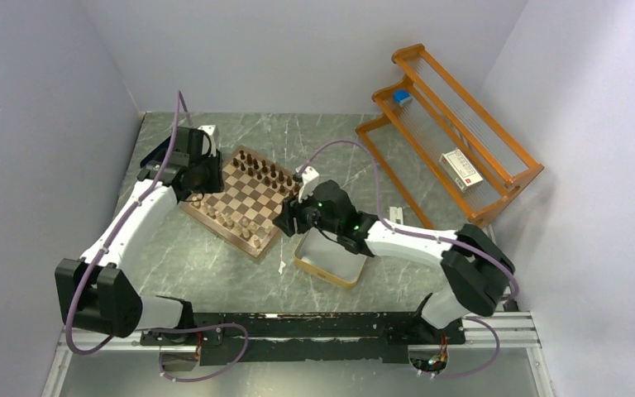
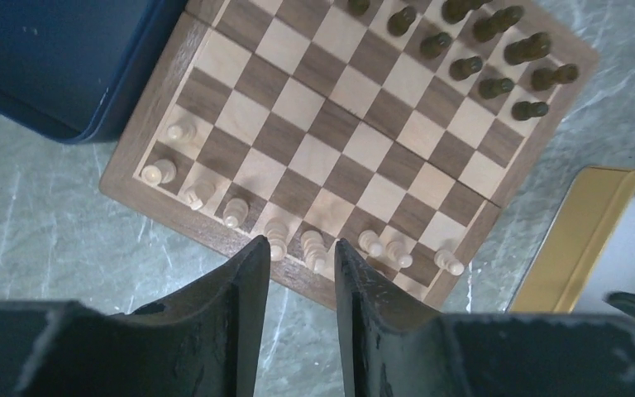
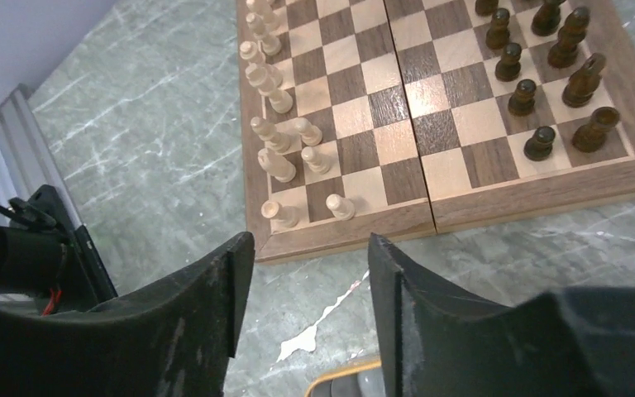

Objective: Set up the chess pieces on the board
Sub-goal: Place the chess piece on the chessboard, then adjust the chess piece on the chessboard.

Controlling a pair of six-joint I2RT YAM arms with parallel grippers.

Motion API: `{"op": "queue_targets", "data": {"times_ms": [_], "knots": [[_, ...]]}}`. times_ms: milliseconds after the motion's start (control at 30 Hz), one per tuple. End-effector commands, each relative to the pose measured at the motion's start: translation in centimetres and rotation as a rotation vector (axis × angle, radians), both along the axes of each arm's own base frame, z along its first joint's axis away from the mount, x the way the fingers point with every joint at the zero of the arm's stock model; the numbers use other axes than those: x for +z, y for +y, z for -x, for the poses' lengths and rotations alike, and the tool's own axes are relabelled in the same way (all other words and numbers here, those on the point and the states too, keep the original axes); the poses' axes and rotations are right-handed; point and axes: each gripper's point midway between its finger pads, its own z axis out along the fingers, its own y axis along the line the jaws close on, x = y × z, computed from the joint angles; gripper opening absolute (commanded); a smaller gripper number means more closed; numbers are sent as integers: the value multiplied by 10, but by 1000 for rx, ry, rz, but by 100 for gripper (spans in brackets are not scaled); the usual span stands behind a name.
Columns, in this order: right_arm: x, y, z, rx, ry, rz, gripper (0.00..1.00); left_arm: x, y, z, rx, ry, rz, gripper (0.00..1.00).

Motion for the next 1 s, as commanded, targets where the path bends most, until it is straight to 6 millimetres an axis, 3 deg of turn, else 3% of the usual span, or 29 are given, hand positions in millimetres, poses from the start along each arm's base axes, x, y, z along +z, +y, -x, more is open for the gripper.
{"op": "queue_targets", "data": {"times_ms": [0,167,267,400,533,700,833,967], "knots": [[0,17,-13,43,-46,25,53,5,-16,-5,-70,-49,55,37],[-22,25,-26,37,-37,104,41,-22,-24,-1,-153,10,54,33],[-29,28,-31,36,-44,126,40,-31,-26,0,-158,58,52,30],[-18,49,-40,74,-55,102,42,-19,-10,-5,-45,-11,19,37],[-9,79,-46,132,-23,40,42,-11,20,-9,112,-64,-17,39],[-8,110,-47,234,4,2,59,-11,50,-7,199,-45,69,38],[-14,126,-53,278,-42,37,61,-7,59,-3,228,-79,99,41],[-25,136,-55,310,-128,122,66,-18,77,1,286,-63,78,43]]}}
